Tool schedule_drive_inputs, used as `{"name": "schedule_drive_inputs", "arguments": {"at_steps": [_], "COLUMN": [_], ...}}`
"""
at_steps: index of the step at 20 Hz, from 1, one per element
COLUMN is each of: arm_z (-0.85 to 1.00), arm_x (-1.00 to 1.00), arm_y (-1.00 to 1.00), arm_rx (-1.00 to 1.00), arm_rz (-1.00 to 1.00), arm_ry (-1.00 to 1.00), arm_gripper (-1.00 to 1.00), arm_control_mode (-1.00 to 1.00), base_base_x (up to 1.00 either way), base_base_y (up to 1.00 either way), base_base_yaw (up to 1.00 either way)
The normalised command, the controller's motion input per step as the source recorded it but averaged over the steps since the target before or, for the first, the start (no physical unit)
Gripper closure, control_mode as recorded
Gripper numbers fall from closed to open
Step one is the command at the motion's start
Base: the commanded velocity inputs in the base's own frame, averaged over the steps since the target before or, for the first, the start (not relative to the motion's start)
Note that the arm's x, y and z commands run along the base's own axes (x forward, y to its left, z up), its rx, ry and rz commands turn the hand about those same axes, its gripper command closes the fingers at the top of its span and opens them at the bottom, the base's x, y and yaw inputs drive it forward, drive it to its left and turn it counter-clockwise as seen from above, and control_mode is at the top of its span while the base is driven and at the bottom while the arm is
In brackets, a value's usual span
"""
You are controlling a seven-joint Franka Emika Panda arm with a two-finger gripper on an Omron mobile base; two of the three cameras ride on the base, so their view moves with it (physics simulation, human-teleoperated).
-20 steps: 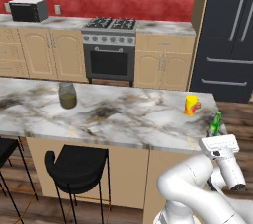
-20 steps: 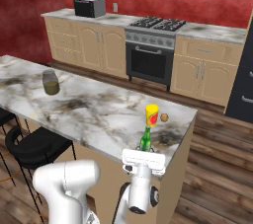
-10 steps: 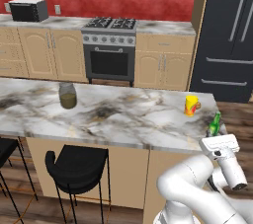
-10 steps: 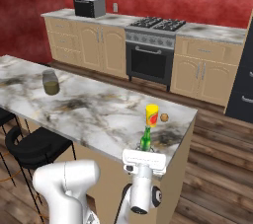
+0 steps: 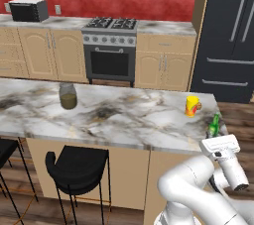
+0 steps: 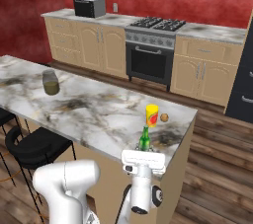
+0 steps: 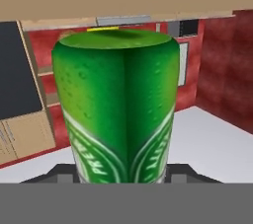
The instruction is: Open the cabinet directly in front. Then move the beer and the cup to the dining counter with the jar on it.
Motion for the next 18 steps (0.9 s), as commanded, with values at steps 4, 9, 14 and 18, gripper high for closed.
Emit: {"name": "schedule_drive_inputs", "arguments": {"at_steps": [4,9,14,18], "arm_z": [-0.22,-0.15,-0.05,0.00], "arm_x": [0.00,0.00,0.00,-0.16], "arm_y": [-0.17,-0.28,-0.25,-0.09], "arm_rx": [-0.03,0.00,0.00,-0.01], "arm_rz": [0.05,0.05,0.06,0.06], "arm_ry": [-0.14,-0.17,-0.19,-0.22], "arm_gripper": [-1.00,-1.00,-1.00,-1.00], "arm_control_mode": [-1.00,-1.00,-1.00,-1.00], "base_base_x": [0.00,0.00,0.00,0.00], "base_base_y": [0.00,0.00,0.00,0.00], "base_base_yaw": [0.00,0.00,0.00,0.00]}}
